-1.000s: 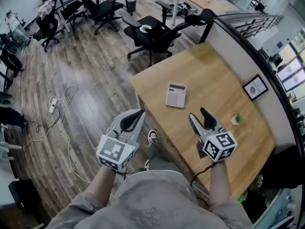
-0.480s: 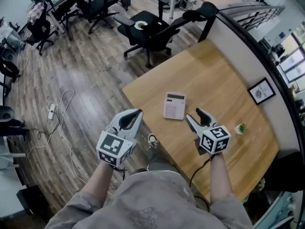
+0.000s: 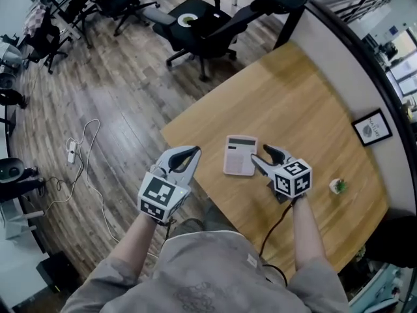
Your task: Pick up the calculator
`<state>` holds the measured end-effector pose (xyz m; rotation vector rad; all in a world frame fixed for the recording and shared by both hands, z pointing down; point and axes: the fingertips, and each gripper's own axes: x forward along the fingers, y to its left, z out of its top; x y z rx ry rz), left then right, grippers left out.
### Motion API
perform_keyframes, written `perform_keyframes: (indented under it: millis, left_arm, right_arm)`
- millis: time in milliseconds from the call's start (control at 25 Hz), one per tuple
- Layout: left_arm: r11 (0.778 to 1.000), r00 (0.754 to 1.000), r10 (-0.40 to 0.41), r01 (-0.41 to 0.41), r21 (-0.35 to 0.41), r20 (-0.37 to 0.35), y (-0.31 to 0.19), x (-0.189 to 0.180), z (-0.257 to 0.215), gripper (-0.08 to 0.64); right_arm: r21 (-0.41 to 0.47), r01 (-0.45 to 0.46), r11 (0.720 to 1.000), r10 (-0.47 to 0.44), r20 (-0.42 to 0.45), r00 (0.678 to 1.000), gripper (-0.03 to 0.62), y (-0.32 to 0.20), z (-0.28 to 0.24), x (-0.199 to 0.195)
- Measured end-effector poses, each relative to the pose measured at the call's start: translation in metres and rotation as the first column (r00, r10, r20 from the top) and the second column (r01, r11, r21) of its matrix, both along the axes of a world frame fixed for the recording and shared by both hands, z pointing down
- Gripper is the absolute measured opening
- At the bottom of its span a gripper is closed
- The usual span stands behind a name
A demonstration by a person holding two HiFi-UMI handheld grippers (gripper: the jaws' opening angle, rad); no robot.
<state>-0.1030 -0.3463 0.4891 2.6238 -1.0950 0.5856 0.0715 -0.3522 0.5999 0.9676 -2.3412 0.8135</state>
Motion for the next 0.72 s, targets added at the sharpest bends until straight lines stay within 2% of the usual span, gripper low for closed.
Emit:
perform_keyframes:
  millis: [160,400,600,720]
  left_arm:
    - [0.999,1.000,-0.004,0.005,-0.038,0.023,-0.022,0.000,0.027,0.002]
    - [0.994,1.000,-0.004,0.005,-0.109,0.015,-0.035,0.009,0.064,0.002]
    - [0.990,1.000,0.006,-0.004,-0.139,0.018,-0.043,0.015,0.081,0.002]
    - [0.987,1.000,0.009,-0.007,-0.162,0.010,-0.042,0.013,0.093,0.002]
  right_arm:
    - [-0.033,0.016,0.999,-0.017,-0.002,1.000,0.213,-0.026,0.031,0.000]
    - [-0.140,0.029,0.990,-0.020,0.063,0.998,0.213,-0.048,0.077,0.004]
    - [-0.180,0.092,0.979,-0.072,0.119,0.990,0.212,-0.056,0.090,-0.001]
    - [-0.199,0.142,0.970,-0.120,0.119,0.986,0.212,-0.052,0.098,-0.010]
